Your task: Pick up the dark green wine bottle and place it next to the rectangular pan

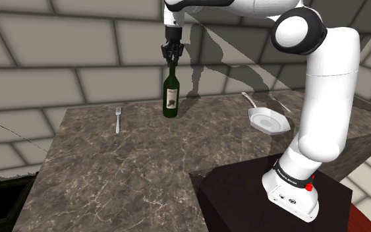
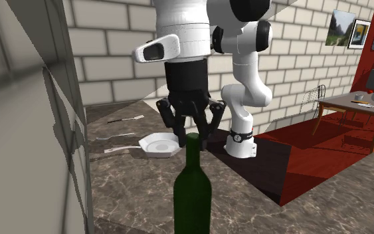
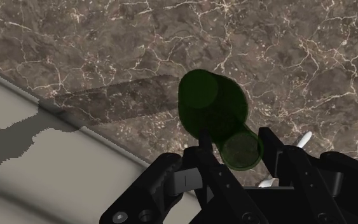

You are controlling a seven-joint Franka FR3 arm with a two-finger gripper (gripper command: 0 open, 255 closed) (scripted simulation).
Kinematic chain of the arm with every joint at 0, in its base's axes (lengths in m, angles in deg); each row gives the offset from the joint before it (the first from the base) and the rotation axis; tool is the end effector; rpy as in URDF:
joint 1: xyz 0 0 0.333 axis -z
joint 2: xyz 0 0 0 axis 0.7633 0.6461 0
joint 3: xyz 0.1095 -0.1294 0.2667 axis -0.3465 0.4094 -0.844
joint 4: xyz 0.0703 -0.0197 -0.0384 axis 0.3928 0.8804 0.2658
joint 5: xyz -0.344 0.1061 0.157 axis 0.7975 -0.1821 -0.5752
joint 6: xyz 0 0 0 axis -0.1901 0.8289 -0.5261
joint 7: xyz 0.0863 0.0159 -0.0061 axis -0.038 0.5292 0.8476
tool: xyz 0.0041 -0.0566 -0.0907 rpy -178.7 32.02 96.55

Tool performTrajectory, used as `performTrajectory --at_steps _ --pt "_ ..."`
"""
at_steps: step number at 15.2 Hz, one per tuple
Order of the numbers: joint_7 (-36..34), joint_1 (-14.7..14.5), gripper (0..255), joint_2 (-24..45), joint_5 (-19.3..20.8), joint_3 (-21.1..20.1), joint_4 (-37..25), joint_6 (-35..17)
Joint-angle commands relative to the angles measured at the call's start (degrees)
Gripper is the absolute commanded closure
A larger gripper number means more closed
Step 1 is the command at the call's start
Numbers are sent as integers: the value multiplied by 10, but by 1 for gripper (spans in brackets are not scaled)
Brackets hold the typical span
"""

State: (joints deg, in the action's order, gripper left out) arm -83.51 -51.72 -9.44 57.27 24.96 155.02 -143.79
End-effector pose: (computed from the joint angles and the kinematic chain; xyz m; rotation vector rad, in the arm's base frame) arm 0.6659 0.0709 0.5232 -3.0741 -0.1979 0.1117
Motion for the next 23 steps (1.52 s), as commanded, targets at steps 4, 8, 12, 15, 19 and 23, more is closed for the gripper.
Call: performTrajectory --at_steps 4,8,12,15,19,23 --pt "-2 -1 255 12 1 0 -58 46" --pt "-5 -3 255 26 2 0 -111 85" --pt "-7 -5 255 47 3 -1 -176 129" --pt "-9 -7 255 70 5 -1 -239 168" --pt "10 12 255 19 1 3 -172 153" --pt "53 45 255 -72 -6 14 -35 110"
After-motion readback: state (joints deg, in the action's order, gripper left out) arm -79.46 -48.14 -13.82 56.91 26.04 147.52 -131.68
